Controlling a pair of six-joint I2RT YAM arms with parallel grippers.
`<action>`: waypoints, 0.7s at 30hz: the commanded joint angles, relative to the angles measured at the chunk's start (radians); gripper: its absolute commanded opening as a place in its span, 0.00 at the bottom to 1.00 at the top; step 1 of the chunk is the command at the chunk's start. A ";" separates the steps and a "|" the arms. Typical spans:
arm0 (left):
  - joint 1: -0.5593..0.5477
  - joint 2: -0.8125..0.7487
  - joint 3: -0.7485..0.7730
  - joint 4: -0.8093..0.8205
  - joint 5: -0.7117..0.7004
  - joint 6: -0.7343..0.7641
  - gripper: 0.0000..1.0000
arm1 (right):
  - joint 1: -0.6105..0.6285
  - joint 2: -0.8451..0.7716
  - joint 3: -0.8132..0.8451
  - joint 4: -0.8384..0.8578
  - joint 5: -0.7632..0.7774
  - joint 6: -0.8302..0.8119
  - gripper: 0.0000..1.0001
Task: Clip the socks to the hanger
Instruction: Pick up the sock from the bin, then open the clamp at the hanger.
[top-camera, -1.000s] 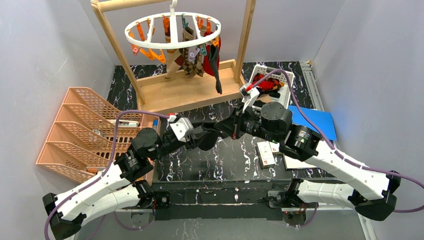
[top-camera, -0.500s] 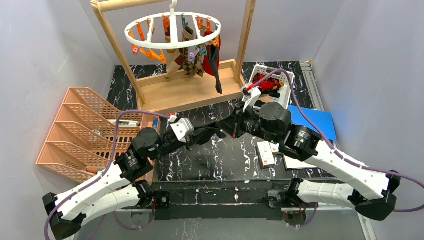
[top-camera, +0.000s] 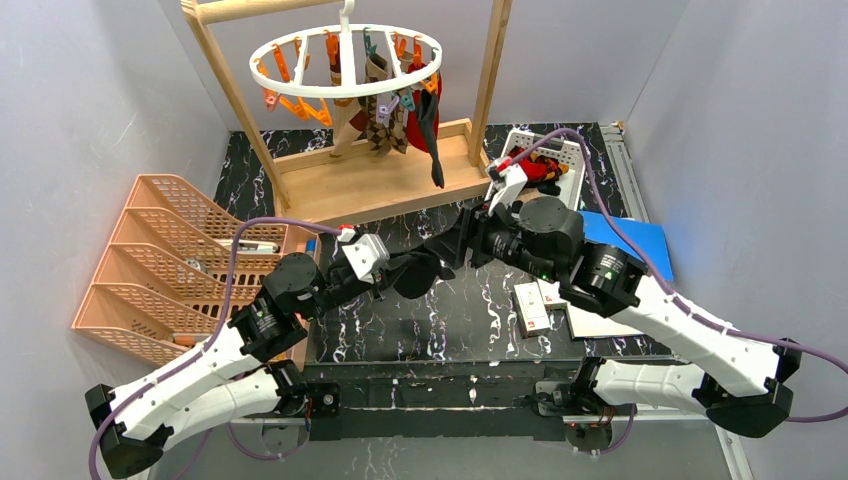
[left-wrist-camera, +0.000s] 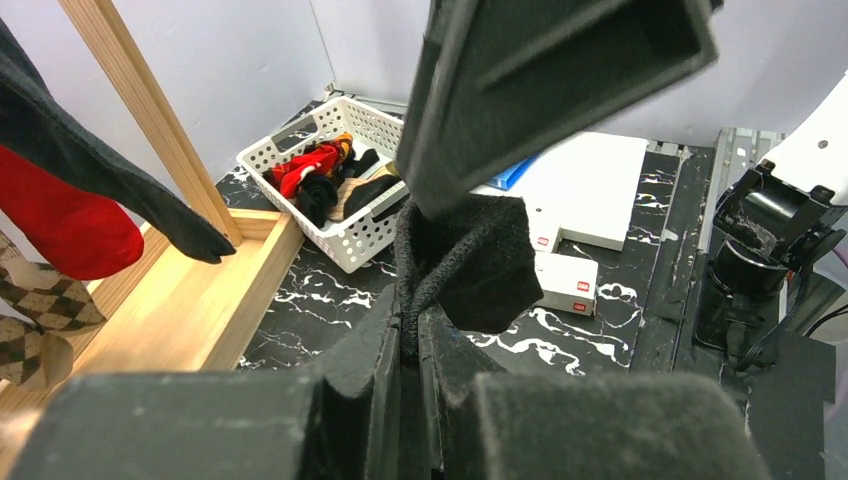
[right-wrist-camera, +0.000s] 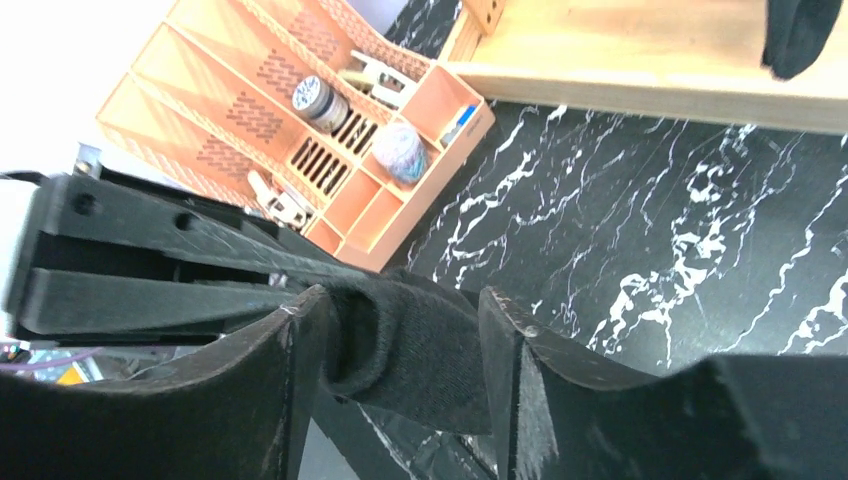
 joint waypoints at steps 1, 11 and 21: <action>-0.003 -0.016 0.014 0.022 0.008 -0.011 0.00 | -0.002 0.010 0.117 0.001 0.101 -0.030 0.67; -0.003 -0.092 -0.055 -0.021 -0.076 -0.080 0.00 | -0.046 0.143 0.318 -0.001 0.226 -0.143 0.72; -0.003 -0.064 -0.087 0.001 -0.243 -0.234 0.00 | -0.160 0.068 0.131 0.267 0.211 -0.143 0.68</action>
